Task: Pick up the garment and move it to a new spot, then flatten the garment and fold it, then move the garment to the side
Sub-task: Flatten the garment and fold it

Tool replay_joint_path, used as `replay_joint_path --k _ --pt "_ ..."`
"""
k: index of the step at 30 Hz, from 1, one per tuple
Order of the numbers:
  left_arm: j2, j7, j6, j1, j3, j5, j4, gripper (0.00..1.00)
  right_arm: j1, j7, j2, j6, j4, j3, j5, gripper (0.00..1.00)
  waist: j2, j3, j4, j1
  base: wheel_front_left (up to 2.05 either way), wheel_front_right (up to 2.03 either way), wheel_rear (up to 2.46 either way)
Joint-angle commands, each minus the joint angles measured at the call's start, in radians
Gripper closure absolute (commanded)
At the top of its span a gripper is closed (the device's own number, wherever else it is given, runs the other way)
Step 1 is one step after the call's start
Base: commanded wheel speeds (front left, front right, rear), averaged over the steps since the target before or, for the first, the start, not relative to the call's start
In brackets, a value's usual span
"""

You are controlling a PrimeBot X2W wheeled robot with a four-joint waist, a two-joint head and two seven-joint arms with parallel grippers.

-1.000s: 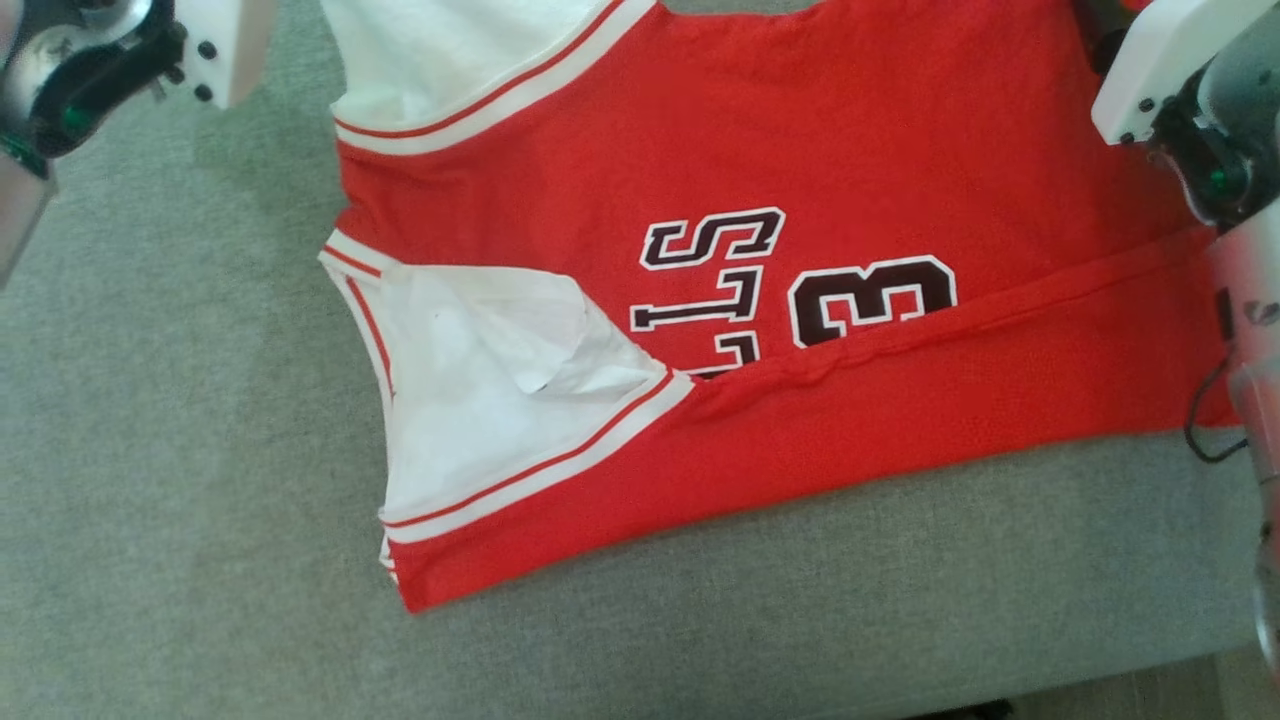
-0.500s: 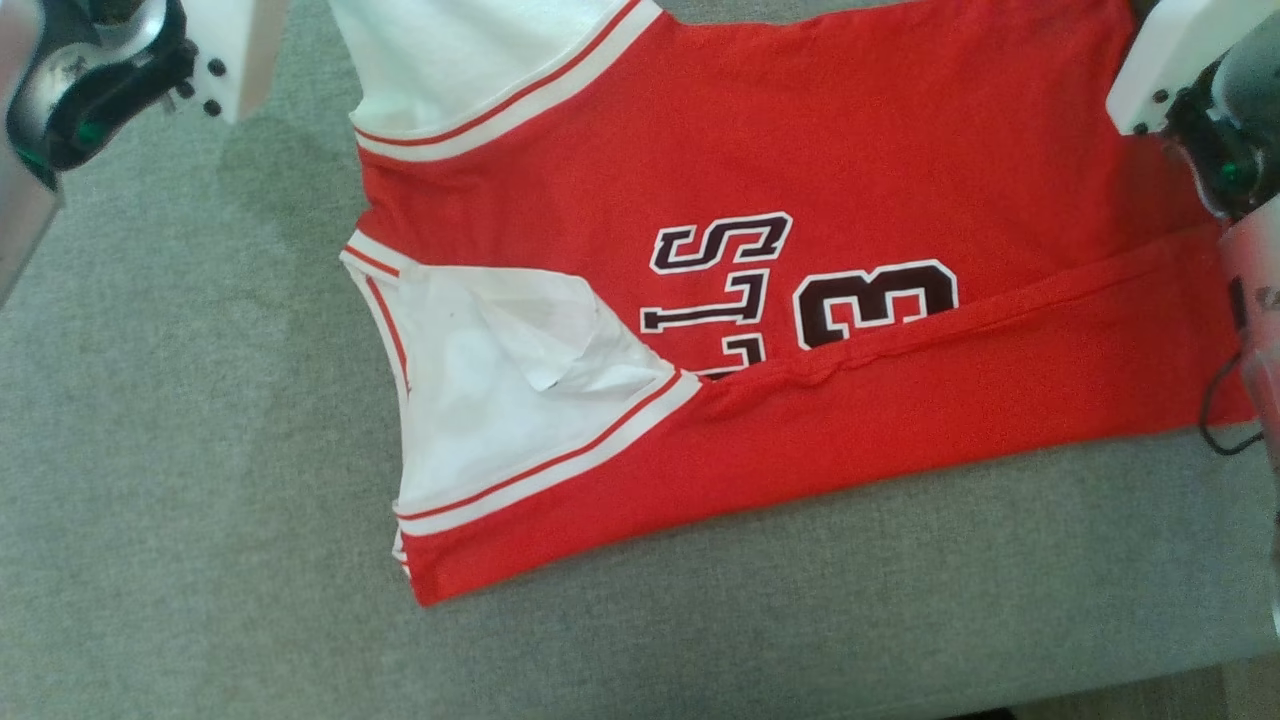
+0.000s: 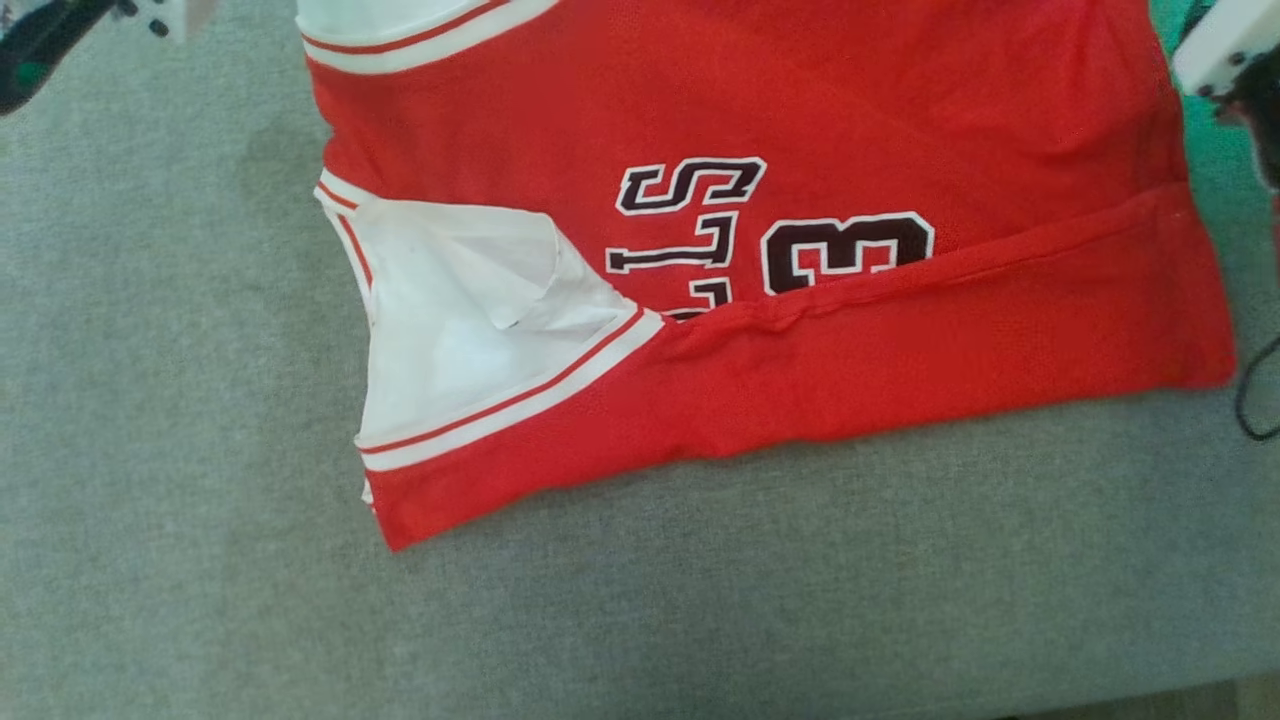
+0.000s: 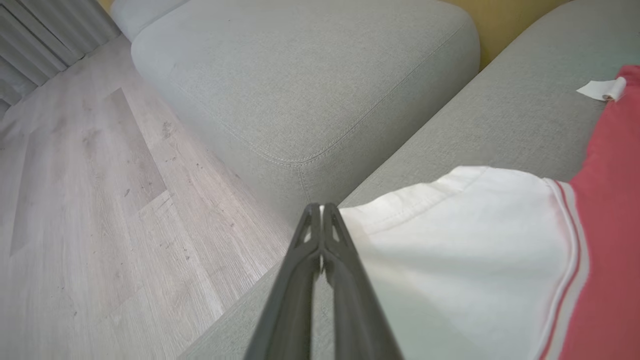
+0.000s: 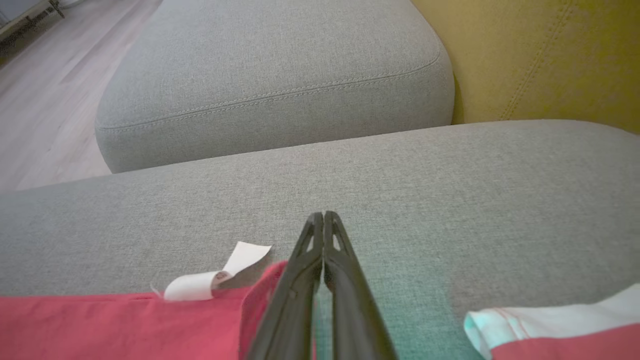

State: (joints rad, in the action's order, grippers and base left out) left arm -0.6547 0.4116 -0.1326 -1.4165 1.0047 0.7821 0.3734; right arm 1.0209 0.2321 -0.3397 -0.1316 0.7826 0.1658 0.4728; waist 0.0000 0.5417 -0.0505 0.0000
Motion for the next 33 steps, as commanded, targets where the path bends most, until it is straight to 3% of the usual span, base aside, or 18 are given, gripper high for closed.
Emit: replay_joint_path --k 1,5,6,7,8,14,23,24,25,26,27,28,33 --pt "-0.047 -0.009 0.002 -0.053 -0.038 0.004 -0.008 1.0 0.018 0.001 -0.02 0.001 -0.037 0.013 0.006 1.0 0.0 0.0 0.003 0.0 0.0 0.0 0.0" --pt "-0.044 -0.028 0.002 -0.051 -0.01 0.024 0.005 1.0 0.006 0.025 -0.044 0.001 -0.048 0.055 0.019 1.0 0.0 0.0 0.011 0.0 0.0 0.0 0.0" --pt "-0.043 -0.034 0.002 -0.053 -0.003 0.028 0.006 1.0 0.005 0.03 -0.05 0.001 -0.048 0.064 0.02 0.65 0.0 0.001 0.013 0.0 0.0 0.0 0.0" --pt "-0.042 -0.04 0.002 -0.057 0.006 0.03 0.006 1.0 0.005 0.036 -0.056 0.001 -0.05 0.077 0.016 0.1 0.0 0.002 0.016 0.0 0.0 0.0 0.0" --pt "-0.042 -0.051 0.002 -0.063 0.022 0.034 0.006 1.0 0.005 0.047 -0.065 0.001 -0.053 0.108 0.003 0.0 0.0 0.004 0.019 0.0 0.0 0.0 0.0" --pt "-0.048 -0.072 0.002 -0.084 0.065 0.049 0.013 1.0 0.025 0.07 -0.082 0.001 -0.04 0.192 -0.048 0.0 0.0 0.006 0.025 0.0 0.0 0.0 0.0" --pt "-0.049 -0.092 0.002 -0.105 0.114 0.072 0.017 1.0 0.053 0.074 -0.097 0.001 0.018 0.228 -0.072 0.0 0.0 0.016 0.041 0.0 0.0 0.0 0.0" --pt "-0.05 -0.093 0.002 -0.106 0.118 0.074 0.018 1.0 0.054 0.077 -0.096 0.001 0.025 0.23 -0.07 0.08 0.0 0.017 0.042 0.0 0.0 0.0 0.0" --pt "-0.051 -0.095 0.002 -0.107 0.122 0.077 0.02 1.0 0.055 0.08 -0.095 0.001 0.032 0.231 -0.068 0.26 0.0 0.017 0.044 0.0 0.0 0.0 0.0" --pt "-0.051 -0.095 0.002 -0.108 0.126 0.081 0.022 1.0 0.056 0.082 -0.096 0.001 0.039 0.231 -0.065 0.55 0.0 0.018 0.045 0.0 0.0 0.0 0.0" --pt "-0.051 -0.096 0.002 -0.109 0.129 0.084 0.024 1.0 0.057 0.084 -0.096 0.001 0.044 0.233 -0.062 0.66 0.0 0.018 0.045 0.0 0.0 0.0 0.0" --pt "-0.051 -0.097 0.002 -0.11 0.133 0.086 0.025 1.0 0.057 0.087 -0.096 0.001 0.049 0.235 -0.058 1.0 0.0 0.018 0.046 0.0 0.0 0.0 0.0" --pt "-0.054 -0.11 0.002 -0.115 0.142 0.093 0.03 1.0 0.061 0.081 -0.099 0.001 0.051 0.237 -0.037 1.0 0.0 0.015 0.045 0.0 0.0 0.0 0.0"
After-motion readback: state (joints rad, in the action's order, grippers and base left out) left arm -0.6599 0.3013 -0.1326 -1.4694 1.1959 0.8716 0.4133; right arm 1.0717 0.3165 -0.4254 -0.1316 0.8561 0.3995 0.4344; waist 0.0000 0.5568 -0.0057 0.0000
